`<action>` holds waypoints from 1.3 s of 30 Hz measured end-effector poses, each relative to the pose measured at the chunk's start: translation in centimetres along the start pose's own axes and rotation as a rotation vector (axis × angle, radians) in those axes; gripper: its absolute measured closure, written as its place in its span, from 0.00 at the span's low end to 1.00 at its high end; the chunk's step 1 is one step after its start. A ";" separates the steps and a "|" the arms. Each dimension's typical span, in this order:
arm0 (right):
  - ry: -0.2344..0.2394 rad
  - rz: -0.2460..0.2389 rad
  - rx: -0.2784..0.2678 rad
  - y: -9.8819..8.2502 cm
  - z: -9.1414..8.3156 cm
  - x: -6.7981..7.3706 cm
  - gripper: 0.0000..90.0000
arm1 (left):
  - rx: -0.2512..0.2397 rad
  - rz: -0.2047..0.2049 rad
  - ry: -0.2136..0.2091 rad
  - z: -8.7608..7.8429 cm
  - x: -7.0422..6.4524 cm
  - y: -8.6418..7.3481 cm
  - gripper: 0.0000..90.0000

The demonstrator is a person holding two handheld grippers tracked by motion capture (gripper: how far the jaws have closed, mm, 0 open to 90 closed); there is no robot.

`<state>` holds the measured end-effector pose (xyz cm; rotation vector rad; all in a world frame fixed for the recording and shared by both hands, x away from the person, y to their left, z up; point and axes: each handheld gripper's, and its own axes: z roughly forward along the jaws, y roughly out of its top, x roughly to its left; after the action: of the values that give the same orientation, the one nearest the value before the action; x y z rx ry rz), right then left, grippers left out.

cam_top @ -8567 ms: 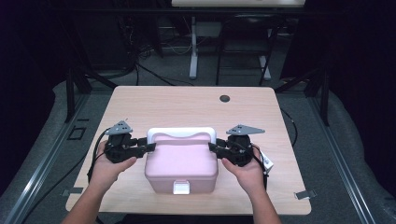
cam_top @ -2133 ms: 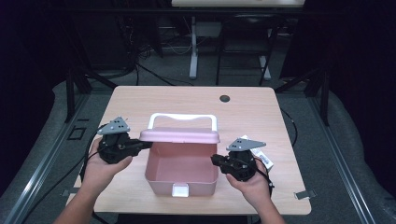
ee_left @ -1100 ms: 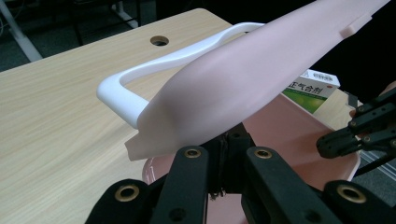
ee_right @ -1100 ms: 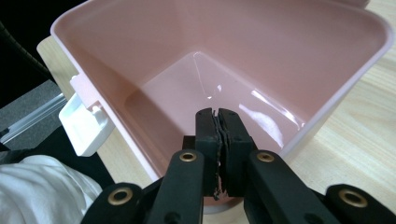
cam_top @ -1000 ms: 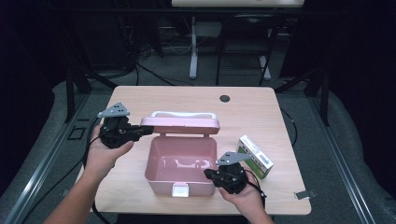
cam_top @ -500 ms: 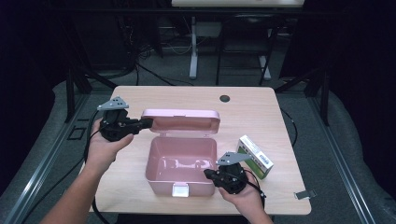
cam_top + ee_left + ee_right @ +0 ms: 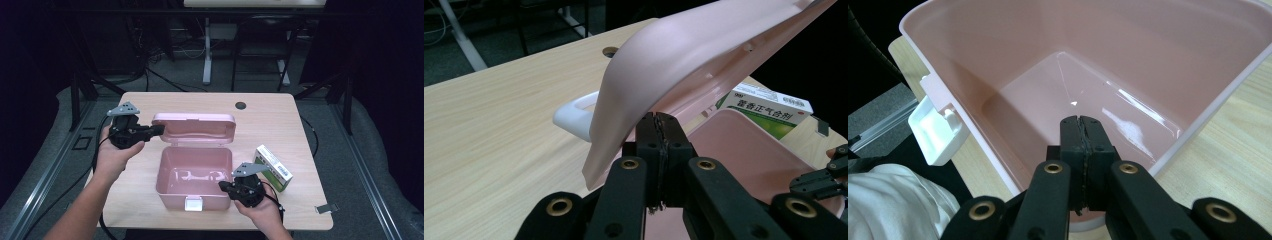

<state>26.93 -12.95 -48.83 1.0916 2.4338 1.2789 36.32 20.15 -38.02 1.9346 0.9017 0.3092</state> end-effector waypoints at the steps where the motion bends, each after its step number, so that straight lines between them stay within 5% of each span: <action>1: 0.000 0.001 0.000 0.0 0.0 0.0 0.99 | 0.002 -0.001 0.002 0.1 0.0 0.0 0.99; 39: 0.004 0.003 -0.011 -0.1 0.0 0.0 0.99 | 0.012 -0.032 0.030 1.6 1.3 0.3 0.98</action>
<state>26.89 -13.00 -48.92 1.0911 2.4259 1.2948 38.18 19.95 -38.81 1.9291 0.9545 0.3154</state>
